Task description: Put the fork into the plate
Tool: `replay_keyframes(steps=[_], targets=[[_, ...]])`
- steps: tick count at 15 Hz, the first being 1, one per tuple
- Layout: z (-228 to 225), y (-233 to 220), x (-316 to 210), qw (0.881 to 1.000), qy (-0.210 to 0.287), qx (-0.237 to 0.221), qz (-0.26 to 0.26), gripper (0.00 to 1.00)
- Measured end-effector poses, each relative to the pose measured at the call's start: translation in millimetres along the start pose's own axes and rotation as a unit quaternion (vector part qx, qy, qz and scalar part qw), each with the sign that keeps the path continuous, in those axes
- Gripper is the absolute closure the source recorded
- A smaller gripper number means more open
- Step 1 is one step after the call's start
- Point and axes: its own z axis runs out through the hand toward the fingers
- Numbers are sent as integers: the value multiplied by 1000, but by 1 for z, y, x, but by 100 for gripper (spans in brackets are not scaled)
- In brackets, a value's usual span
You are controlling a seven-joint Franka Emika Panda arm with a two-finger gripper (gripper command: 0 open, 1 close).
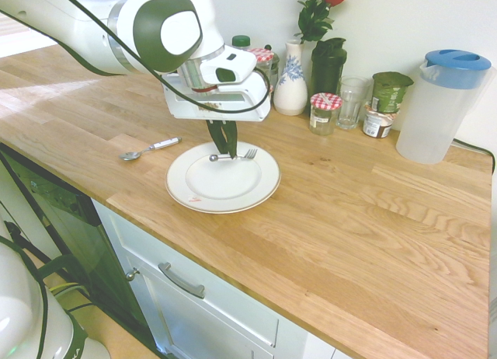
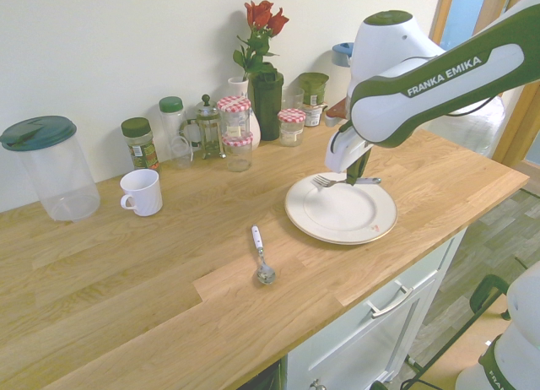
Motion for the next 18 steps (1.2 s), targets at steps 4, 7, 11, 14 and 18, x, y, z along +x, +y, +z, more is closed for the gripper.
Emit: replay_keyframes(steps=[4,7,11,14,18], targets=[[13,-2,0,1000,-9,0,-2,100],[26,1,3,1000,-21,-1,0,100],[38,0,11,1000,-31,-7,-2,0],[43,1,16,999,-36,-13,-4,0],[43,3,26,999,-43,-15,-2,0]])
